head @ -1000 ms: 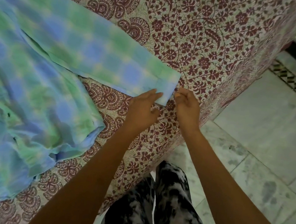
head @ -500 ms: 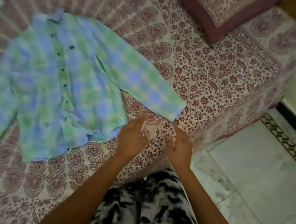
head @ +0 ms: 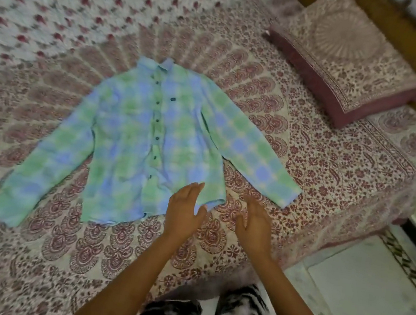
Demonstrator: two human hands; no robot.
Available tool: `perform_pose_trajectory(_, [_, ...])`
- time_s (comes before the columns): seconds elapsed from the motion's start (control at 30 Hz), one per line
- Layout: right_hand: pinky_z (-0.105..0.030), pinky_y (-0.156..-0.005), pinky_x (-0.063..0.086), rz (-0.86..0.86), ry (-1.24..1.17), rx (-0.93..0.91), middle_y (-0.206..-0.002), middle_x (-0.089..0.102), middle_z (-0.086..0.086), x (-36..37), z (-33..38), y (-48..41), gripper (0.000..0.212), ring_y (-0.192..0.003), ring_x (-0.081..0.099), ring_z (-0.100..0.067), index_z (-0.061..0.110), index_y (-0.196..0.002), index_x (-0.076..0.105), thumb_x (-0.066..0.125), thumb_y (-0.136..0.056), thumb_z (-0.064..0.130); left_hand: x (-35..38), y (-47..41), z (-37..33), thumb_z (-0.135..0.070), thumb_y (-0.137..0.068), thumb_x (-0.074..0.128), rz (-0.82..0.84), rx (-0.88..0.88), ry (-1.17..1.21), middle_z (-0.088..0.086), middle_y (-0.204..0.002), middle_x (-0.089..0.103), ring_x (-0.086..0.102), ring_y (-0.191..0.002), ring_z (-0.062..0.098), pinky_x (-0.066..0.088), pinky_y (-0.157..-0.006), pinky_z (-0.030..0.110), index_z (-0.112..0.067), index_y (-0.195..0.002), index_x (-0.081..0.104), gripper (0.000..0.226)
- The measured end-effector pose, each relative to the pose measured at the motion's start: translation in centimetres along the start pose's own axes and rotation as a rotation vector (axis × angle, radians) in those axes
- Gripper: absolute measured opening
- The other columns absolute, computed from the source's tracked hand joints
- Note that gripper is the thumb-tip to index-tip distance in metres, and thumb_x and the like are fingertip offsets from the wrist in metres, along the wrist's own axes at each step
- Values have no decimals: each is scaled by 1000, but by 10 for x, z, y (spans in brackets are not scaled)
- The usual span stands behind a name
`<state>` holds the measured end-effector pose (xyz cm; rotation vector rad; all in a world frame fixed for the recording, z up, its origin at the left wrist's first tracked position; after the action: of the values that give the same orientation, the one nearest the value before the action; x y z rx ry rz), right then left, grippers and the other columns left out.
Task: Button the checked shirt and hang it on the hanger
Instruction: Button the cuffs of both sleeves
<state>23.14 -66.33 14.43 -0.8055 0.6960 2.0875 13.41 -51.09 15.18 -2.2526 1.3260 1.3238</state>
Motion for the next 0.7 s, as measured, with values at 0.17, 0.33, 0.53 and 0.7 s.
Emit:
perform_pose_trajectory(0.17, [-46, -98, 44, -16, 7, -10, -131, 54, -16, 48, 67, 26, 49, -120, 51, -33, 8, -132, 47, 46, -87, 28, -52, 22, 59, -31, -89, 49, -47, 3, 33, 6, -149, 36, 31, -139, 23, 25, -115, 42, -19, -137, 42, 50])
perform_pose_trajectory(0.33, [-41, -90, 46, -12, -3, -35, -131, 55, -14, 105, 150, 51, 45, -103, 61, -33, 7, -131, 48, 52, -90, 24, -112, 52, 132, -30, -93, 49, -68, -13, 1, 3, -152, 29, 24, -142, 19, 18, -115, 38, -21, -141, 35, 51])
perform_pose_trajectory(0.53, [-46, -96, 45, -15, -4, -107, -126, 58, -17, 154, 219, 55, 50, -110, 59, -34, 5, -128, 51, 45, -84, 30, -168, 68, 196, -34, -91, 46, -104, -57, -24, 4, -150, 33, 27, -140, 21, 21, -116, 40, -20, -141, 36, 52])
perform_pose_trajectory(0.7, [-46, -96, 44, 29, 0, -180, -124, 60, -19, 187, 252, 40, 49, -113, 57, -35, 1, -125, 54, 46, -84, 28, -190, 70, 230, -29, -91, 50, -143, -149, -55, 3, -148, 35, 31, -137, 22, 24, -112, 38, -21, -142, 32, 54])
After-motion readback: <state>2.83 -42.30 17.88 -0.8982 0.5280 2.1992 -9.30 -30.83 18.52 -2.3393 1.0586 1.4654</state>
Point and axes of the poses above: each hand's wrist, its own y-axis away from the middle knuckle, its own x-axis out of the palm, z = x × y, the point moved 7 cm from there along -y, towards the middle knuckle
